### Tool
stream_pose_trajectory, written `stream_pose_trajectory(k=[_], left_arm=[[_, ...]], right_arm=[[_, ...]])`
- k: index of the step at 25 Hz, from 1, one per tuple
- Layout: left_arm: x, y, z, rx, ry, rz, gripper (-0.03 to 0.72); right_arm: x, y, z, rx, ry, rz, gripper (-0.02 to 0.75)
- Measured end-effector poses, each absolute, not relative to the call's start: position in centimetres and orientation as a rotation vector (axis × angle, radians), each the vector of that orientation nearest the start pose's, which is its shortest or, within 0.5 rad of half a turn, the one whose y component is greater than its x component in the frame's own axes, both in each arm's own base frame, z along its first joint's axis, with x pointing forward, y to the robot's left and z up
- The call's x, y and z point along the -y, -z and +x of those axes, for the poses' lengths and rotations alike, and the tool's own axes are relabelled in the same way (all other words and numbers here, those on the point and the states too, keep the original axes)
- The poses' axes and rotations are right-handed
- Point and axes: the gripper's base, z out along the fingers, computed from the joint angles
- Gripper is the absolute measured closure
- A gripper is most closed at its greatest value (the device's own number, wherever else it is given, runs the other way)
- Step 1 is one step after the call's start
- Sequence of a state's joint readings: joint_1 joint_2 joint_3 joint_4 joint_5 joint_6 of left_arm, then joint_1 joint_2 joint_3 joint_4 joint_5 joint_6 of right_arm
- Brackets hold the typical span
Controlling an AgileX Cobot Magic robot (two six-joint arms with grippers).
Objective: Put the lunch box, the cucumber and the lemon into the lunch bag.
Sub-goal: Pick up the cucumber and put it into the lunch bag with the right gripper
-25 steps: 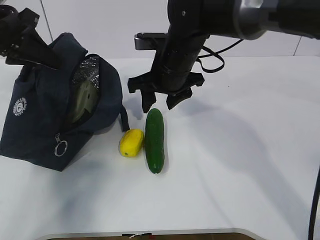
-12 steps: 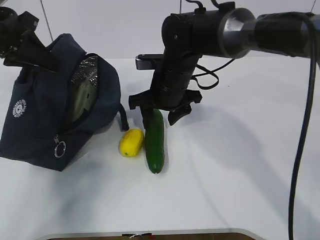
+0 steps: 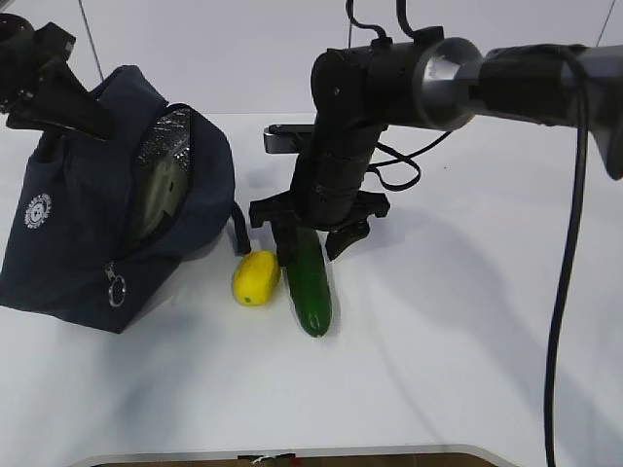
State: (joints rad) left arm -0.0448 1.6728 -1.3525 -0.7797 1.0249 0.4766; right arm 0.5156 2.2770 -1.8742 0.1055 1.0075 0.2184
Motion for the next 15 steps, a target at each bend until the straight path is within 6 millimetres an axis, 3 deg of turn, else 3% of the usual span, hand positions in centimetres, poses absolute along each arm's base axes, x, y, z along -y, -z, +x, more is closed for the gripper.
stream_pose_trajectory(k=[3,8,15], left_arm=[[7.02,-29.87,34.65,-2.55,0.865,0.267,0.697],[7.02,-29.87,34.65,-2.55,0.865,0.267,0.697],[6.87,-29.72,34.62,-2.563,0.833,0.284,0.697]], right_arm=[[-24.39,-16.69,41.37,-2.915,-0.263,-0.368,0.226],[-24.38,-16.69,41.34,-2.918,-0.262,-0.369,0.316],[-24.36,-17.51,41.24,-2.954,-0.248,-0.382,0.329]])
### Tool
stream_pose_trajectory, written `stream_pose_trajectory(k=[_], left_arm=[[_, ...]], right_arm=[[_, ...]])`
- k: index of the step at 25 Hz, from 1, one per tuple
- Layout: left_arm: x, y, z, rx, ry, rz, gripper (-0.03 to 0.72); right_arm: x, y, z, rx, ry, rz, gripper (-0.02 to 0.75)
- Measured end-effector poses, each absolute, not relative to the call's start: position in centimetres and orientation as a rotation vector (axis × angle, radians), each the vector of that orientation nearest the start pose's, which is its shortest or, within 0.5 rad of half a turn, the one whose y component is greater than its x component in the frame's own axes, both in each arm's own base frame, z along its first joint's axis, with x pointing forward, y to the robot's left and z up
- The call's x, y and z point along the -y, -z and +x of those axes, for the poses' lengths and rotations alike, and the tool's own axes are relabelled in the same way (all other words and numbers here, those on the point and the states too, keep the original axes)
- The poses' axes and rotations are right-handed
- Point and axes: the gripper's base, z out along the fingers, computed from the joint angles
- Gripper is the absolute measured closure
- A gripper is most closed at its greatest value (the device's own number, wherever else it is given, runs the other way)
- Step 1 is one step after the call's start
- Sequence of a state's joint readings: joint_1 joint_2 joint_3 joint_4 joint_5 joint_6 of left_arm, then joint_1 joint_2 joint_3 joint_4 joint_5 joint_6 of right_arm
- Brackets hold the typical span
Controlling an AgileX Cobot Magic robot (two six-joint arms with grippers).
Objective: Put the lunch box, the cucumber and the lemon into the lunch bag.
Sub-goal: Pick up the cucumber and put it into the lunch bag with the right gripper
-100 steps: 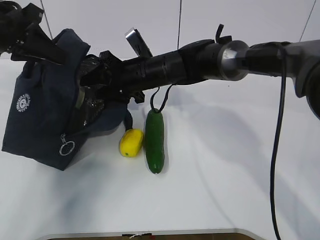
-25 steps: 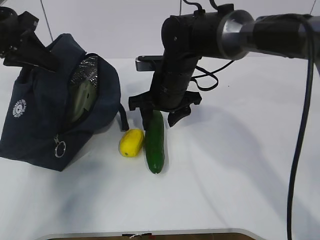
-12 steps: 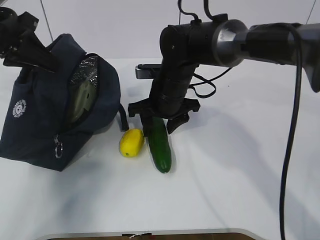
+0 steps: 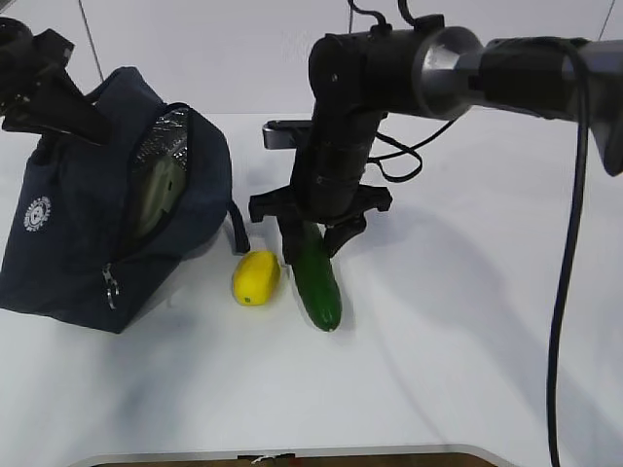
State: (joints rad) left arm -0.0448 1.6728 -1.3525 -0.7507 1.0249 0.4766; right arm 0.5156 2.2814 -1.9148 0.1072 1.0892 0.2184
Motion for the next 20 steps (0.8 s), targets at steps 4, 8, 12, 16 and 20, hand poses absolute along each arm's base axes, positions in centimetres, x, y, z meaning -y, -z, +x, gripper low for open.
stream_pose_trajectory(k=[4,8,12,16,20], left_arm=[[6.6,-29.5,34.6,-2.583,0.78,0.312,0.697],[6.4,-29.3,34.5,-2.599,0.735,0.336,0.697],[6.3,-29.2,34.5,-2.604,0.717,0.344,0.697],[6.3,-29.2,34.5,-2.608,0.717,0.338,0.697],[6.3,-29.2,34.5,-2.612,0.721,0.321,0.697]], right_arm=[[-24.6,-20.0,41.6,-2.939,-0.259,-0.393,0.33],[-25.1,-23.6,42.4,-2.855,-0.301,-0.396,0.33],[-25.8,-27.3,42.7,-2.74,-0.418,-0.397,0.33],[-26.7,-29.2,42.3,-2.695,-0.594,-0.42,0.331],[-27.7,-28.9,42.5,-2.659,-0.736,-0.427,0.331]])
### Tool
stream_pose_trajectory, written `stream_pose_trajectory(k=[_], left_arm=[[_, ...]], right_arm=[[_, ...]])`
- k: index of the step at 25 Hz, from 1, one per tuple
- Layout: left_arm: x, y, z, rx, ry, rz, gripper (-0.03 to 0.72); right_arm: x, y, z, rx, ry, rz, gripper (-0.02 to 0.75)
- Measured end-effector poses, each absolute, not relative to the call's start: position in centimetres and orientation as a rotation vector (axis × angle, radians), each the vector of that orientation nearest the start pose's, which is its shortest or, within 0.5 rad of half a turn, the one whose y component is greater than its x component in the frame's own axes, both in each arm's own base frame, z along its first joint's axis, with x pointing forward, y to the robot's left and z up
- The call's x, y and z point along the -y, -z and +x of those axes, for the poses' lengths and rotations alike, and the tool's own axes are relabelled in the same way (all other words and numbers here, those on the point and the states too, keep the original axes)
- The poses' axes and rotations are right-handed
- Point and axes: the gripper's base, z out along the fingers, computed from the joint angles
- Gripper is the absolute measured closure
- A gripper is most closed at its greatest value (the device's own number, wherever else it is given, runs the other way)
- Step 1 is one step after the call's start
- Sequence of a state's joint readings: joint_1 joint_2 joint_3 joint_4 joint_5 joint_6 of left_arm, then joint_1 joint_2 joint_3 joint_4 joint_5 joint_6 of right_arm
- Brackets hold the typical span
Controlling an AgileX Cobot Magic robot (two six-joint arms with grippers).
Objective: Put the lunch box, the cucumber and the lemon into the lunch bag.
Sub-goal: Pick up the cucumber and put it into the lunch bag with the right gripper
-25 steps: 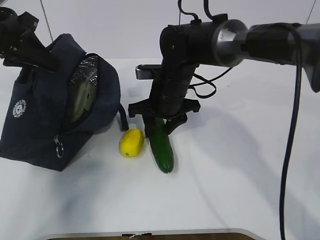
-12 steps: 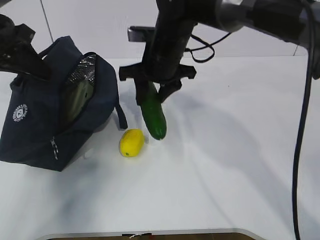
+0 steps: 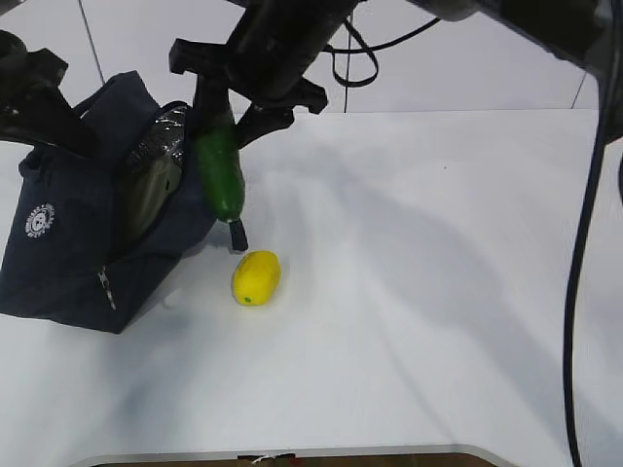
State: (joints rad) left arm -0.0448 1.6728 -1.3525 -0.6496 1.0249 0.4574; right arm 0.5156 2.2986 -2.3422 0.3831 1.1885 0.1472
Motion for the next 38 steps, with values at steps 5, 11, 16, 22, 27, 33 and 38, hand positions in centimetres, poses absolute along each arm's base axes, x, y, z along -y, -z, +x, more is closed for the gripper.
stream_pose_trajectory(k=[5,11,16,22,27,33,38], left_arm=[[6.3,-29.2,34.5,-2.613,0.723,0.316,0.697],[6.3,-29.2,34.4,-2.622,0.73,0.318,0.697],[6.3,-29.2,34.4,-2.626,0.734,0.316,0.697],[6.2,-29.2,34.4,-2.627,0.734,0.311,0.697],[6.2,-29.2,34.5,-2.622,0.733,0.307,0.698],[6.2,-29.2,34.5,-2.623,0.734,0.304,0.698],[5.9,-29.2,34.5,-2.626,0.722,0.295,0.698]], right_arm=[[-29.1,-26.7,43.3,-2.631,-0.888,-0.435,0.331],[-30.7,-23.9,44.1,-2.567,-1.061,-0.479,0.331],[-31.6,-22.8,44.8,-2.483,-1.185,-0.45,0.331],[-31.8,-22.7,45.4,-2.417,-1.186,-0.404,0.321],[-31.8,-22.8,45.8,-2.373,-1.164,-0.398,0.232],[-31.8,-22.8,45.7,-2.378,-1.163,-0.41,0.175],[-31.8,-22.9,45.3,-2.41,-1.169,-0.468,0.173]])
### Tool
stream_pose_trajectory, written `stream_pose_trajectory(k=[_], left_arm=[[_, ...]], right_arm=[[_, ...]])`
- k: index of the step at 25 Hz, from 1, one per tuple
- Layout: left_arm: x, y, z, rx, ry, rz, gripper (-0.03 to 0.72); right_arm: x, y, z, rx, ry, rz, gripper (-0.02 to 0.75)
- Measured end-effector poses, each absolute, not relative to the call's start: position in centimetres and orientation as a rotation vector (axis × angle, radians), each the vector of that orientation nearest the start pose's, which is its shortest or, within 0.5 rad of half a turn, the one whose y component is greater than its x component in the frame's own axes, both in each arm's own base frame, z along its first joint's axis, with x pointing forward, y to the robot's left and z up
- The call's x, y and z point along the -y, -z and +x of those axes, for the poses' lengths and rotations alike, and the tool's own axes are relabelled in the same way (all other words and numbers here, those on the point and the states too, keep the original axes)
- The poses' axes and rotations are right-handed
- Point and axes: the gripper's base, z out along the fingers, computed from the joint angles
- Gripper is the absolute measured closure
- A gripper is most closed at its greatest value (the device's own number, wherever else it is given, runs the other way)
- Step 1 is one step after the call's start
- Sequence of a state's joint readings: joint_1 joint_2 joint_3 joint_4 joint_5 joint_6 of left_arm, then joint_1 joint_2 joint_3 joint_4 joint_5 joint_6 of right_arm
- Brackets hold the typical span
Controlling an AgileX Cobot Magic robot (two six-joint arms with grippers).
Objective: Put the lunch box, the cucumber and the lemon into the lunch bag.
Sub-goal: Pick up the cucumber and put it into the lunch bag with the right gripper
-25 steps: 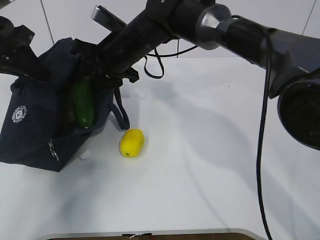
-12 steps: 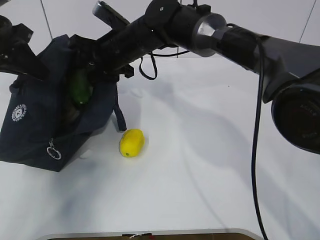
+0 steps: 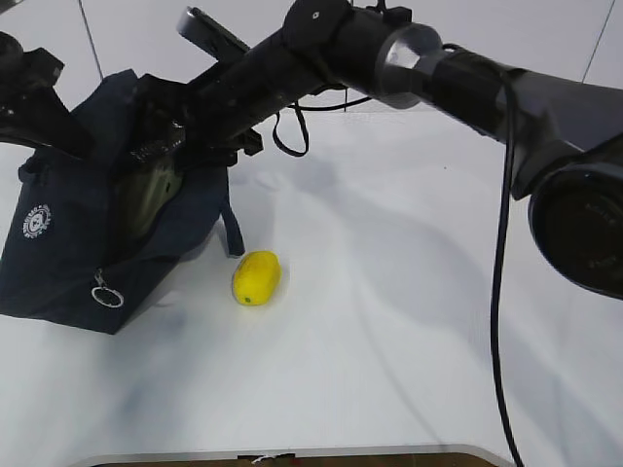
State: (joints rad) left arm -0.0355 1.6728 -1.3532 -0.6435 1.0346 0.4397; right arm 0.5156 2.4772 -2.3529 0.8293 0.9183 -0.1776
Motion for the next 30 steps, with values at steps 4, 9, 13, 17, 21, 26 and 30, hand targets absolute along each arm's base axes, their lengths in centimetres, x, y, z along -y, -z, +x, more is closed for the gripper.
stream_pose_trajectory(k=[4,9,13,17,21,26,30], left_arm=[[5.3,-29.2,34.6,-2.631,0.722,0.264,0.698],[4.8,-29.2,34.6,-2.634,0.72,0.244,0.698],[4.8,-29.2,34.6,-2.634,0.719,0.242,0.698],[4.7,-29.2,34.7,-2.63,0.711,0.241,0.698],[4.6,-29.1,34.7,-2.632,0.681,0.249,0.698],[3.9,-29.1,34.8,-2.63,0.67,0.22,0.698],[2.7,-29.1,34.9,-2.627,0.659,0.177,0.698]], right_arm=[[-31.3,-24.2,45.3,-2.387,-1.156,-0.546,0.173],[-30.3,-25.9,45.3,-2.368,-1.135,-0.655,0.172],[-29.6,-26.9,44.7,-2.409,-1.081,-0.767,0.172],[-29.0,-27.8,44.7,-2.458,-0.982,-0.727,0.172],[-28.5,-28.4,44.8,-2.505,-0.862,-0.639,0.172],[-29.1,-29.3,44.0,-2.511,-0.725,-0.632,0.172],[-30.5,-30.1,42.6,-2.489,-0.653,-0.688,0.172]])
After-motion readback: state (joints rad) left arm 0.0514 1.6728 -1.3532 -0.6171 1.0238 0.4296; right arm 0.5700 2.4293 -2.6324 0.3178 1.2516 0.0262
